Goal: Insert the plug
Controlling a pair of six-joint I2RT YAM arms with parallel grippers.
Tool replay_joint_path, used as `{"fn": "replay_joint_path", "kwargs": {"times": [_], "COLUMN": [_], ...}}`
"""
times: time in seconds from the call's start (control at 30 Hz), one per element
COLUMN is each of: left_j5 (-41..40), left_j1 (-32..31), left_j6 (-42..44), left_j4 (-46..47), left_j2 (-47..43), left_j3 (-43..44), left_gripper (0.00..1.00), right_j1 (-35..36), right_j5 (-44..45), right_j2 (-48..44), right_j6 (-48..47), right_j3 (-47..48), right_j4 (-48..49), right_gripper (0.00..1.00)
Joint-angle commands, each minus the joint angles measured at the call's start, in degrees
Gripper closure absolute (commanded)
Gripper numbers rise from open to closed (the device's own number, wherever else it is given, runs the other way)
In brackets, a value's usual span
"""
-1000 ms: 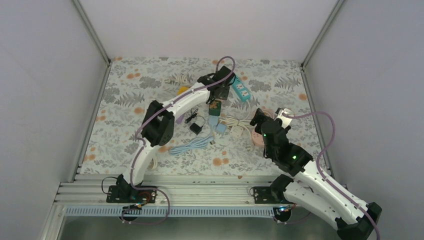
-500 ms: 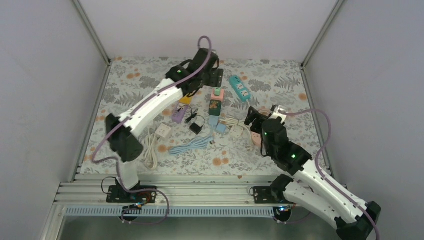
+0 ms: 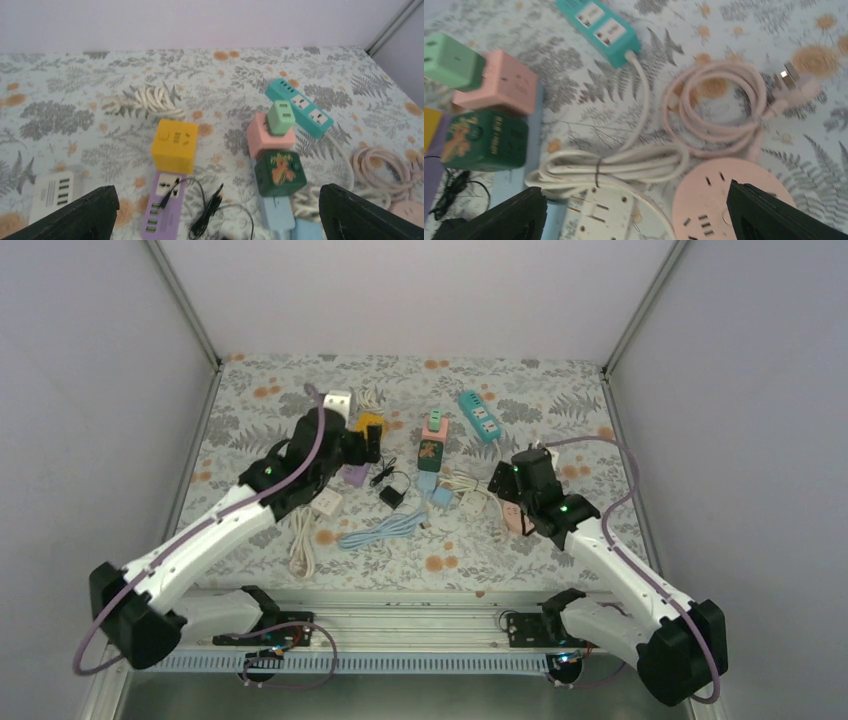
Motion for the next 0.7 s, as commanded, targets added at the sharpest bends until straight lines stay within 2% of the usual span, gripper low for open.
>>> {"fn": "replay_joint_path", "kwargs": {"times": [0.0, 0.1, 0.2, 0.4, 0.53, 0.67], "left_j5": [2.9, 6.4, 10.9, 15.0, 16.6, 15.7], "left_j1": [0.8, 1.4, 1.8, 1.9, 2.1, 2.3], "left_j6": [-1.6, -3.0, -3.8, -4.6, -4.2, -4.1], "left_j4": [9.9, 14.3, 16.1, 18.2, 19.9, 19.8], "left_j2": [-8.6, -13.3, -13.8, -10.8, -9.7, -9.8], "left_j3": [-11.3, -18.3, -21.1, -22.9, -23.5, -23.6], "left_gripper": [0.00, 0.00, 0.00, 0.02, 0.02, 0.03], "right_j1": [-1.6, -1.7, -1.8, -0.1, 4.4, 5.1], "right_j5": [-2.3, -4.1, -7.5, -14.8, -11.5, -9.9], "right_j2": [0.0, 0.2, 1.2, 9.1, 19.1, 24.7], "right_j6": [5.1, 9.1, 10.4, 5.1, 3.2, 4.8], "right_j3": [-3.0, -6.5, -8.5, -3.1, 4.3, 5.9], "right_j4": [-5.9, -6.1, -3.6, 1.3, -0.7, 1.2], "right_gripper": [0.10, 0.16, 0.23, 0.33, 0.31, 0.30]}}
